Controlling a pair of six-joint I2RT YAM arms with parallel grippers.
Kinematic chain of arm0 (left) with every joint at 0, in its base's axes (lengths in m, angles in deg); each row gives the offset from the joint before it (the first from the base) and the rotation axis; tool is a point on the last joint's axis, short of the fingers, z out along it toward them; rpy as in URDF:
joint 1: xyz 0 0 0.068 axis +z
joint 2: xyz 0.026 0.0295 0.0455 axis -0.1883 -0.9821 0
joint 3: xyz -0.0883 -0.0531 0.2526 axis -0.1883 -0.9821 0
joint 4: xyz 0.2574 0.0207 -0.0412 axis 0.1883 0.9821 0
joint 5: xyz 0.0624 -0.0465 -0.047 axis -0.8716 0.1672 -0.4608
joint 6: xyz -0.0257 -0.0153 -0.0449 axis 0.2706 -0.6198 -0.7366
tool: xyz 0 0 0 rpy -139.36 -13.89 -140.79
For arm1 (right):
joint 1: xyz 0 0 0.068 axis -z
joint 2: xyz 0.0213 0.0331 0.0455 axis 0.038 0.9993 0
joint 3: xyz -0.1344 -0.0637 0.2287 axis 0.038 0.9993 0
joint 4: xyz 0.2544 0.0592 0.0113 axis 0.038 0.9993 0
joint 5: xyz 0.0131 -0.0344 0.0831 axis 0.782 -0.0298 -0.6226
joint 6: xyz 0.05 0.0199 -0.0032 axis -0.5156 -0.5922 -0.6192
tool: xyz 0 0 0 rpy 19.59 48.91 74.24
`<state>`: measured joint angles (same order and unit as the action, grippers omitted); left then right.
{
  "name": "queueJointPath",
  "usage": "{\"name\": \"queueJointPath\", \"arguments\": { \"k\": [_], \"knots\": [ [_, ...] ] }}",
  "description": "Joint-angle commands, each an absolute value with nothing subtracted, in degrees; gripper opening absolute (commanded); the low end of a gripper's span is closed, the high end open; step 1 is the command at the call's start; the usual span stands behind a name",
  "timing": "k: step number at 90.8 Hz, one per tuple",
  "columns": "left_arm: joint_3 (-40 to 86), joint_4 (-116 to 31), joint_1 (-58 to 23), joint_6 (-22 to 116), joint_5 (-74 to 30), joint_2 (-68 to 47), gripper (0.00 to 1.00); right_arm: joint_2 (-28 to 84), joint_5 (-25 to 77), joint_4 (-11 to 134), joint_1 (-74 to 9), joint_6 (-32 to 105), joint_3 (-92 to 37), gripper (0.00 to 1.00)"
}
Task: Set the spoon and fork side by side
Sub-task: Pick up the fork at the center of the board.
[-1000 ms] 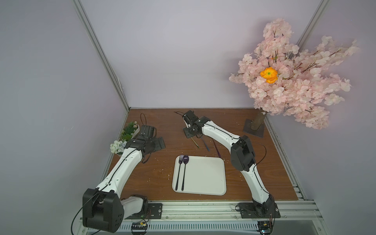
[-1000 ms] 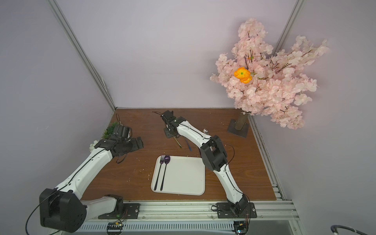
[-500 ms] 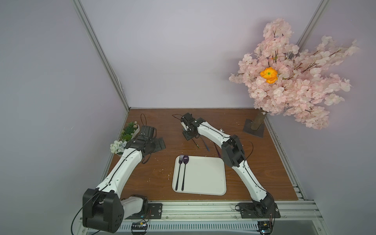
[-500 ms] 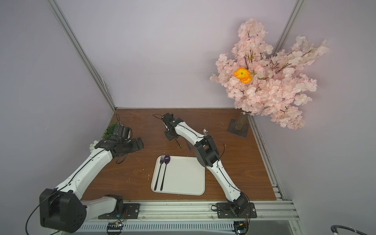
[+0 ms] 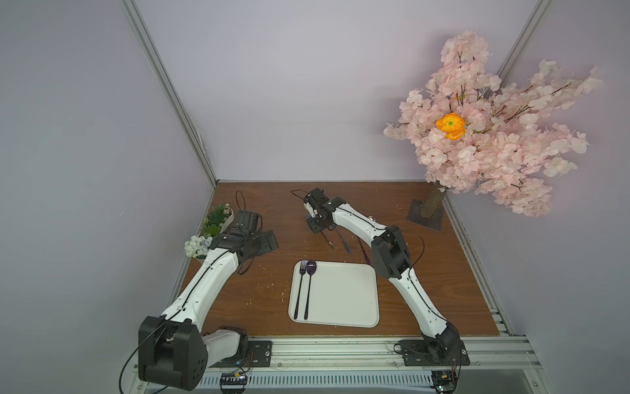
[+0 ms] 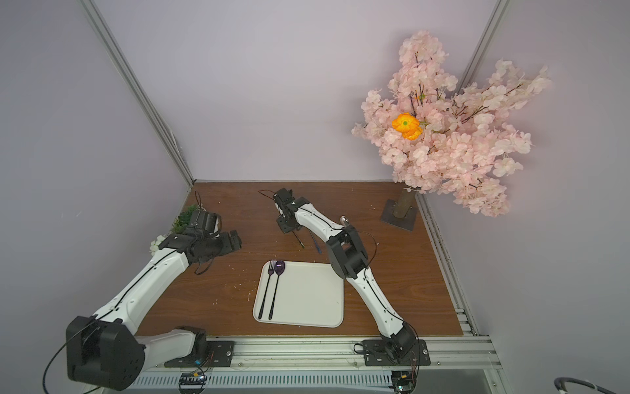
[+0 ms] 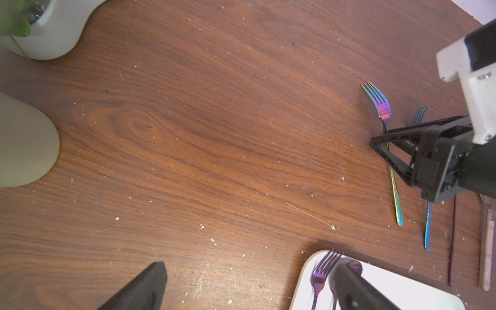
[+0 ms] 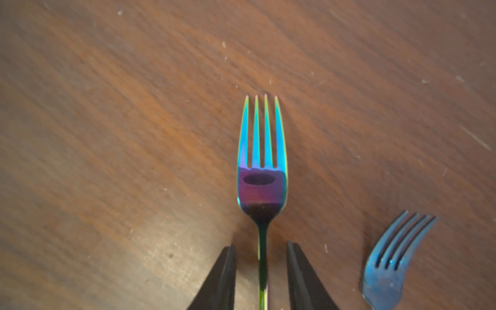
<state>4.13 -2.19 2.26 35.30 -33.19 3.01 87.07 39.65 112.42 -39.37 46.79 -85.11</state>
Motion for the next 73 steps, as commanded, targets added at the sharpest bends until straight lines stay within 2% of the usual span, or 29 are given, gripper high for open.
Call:
{"name": "queueJointPath", "arguments": {
  "k": [1, 7, 23, 32, 56, 73],
  "knots": [
    [4.7, -1.9, 2.7, 35.4, -31.9, 3.0, 1.0, 89.4, 39.1, 110.9, -38.9, 46.5, -86.0, 0.3],
    [4.7, -1.9, 2.7, 35.6, -31.7, 2.6, 1.0, 89.7, 38.2, 110.4, -38.8, 46.7, -86.2, 0.27],
    [4.2, -3.5, 2.7, 36.2, -30.4, 1.6, 1.0, 89.7, 37.7, 109.7, -38.6, 46.5, -86.8, 0.06],
    [3.8, -5.1, 2.7, 36.2, -28.9, 1.0, 1.0, 89.2, 36.5, 109.5, -38.1, 45.8, -87.2, 0.0],
    [4.0, -12.3, 3.1, 35.0, -20.2, 0.2, 1.0, 83.3, 26.5, 106.4, -36.0, 43.5, -85.1, 0.0],
    [3.4, -25.8, 4.2, 31.5, -5.7, 0.7, 0.99, 72.6, 9.9, 98.0, -33.4, 36.3, -75.5, 0.0]
  ]
}}
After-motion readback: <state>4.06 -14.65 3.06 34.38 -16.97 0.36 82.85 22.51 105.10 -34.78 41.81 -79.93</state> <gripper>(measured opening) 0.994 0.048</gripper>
